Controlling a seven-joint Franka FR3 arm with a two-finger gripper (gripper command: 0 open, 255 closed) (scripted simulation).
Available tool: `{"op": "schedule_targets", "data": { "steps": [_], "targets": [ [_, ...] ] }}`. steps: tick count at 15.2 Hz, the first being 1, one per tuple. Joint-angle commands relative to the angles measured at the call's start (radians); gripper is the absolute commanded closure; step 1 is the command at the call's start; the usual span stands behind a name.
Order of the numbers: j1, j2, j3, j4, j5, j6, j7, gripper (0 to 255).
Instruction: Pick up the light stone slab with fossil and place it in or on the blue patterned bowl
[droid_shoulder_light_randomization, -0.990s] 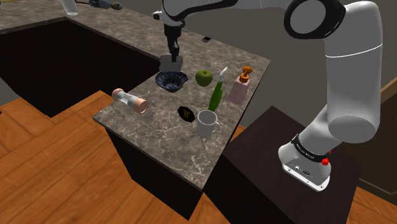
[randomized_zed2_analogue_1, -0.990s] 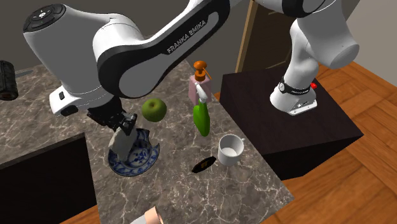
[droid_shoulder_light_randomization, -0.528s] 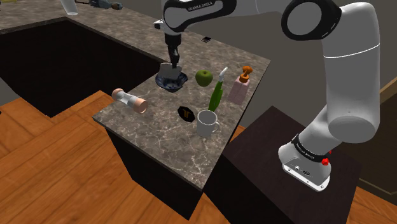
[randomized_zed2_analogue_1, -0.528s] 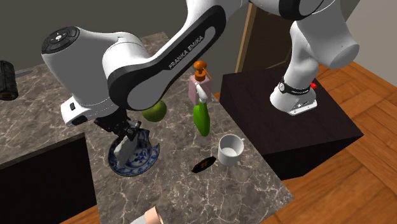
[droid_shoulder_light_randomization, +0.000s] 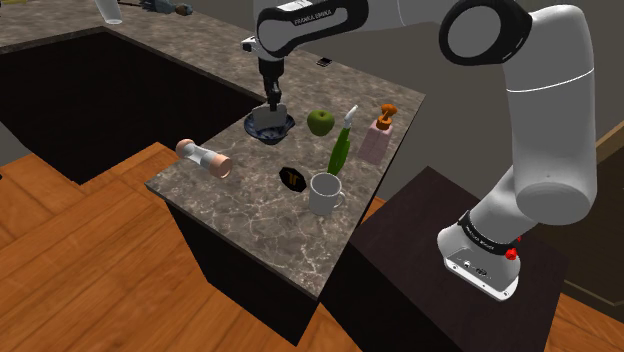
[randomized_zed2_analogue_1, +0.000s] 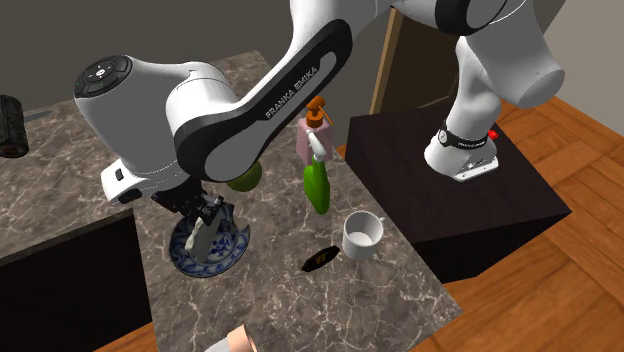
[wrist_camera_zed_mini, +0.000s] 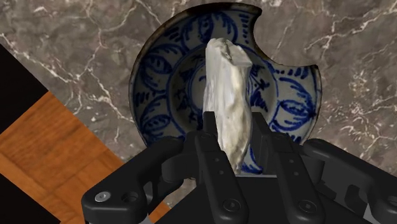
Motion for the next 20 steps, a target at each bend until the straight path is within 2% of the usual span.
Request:
{"op": "schedule_targets", "data": {
  "steps": [1, 2, 3, 8, 12, 20],
  "targets": [
    [0.000, 0.002, 0.000, 0.000, 0.000, 0.000, 0.000, 255],
    [0.000, 0.002, 0.000, 0.000, 0.000, 0.000, 0.000, 255],
    [0.000, 0.003, 0.000, 0.001, 0.000, 0.000, 0.001, 0],
    [0.000, 0.002, 0.000, 0.000, 0.000, 0.000, 0.000, 0],
    [0.002, -0.034, 0.004, 0.068, 0.006, -0.104, -0.005, 0],
    [0.002, -0.034, 0.004, 0.068, 0.006, -0.104, -0.005, 0]
  ]
}}
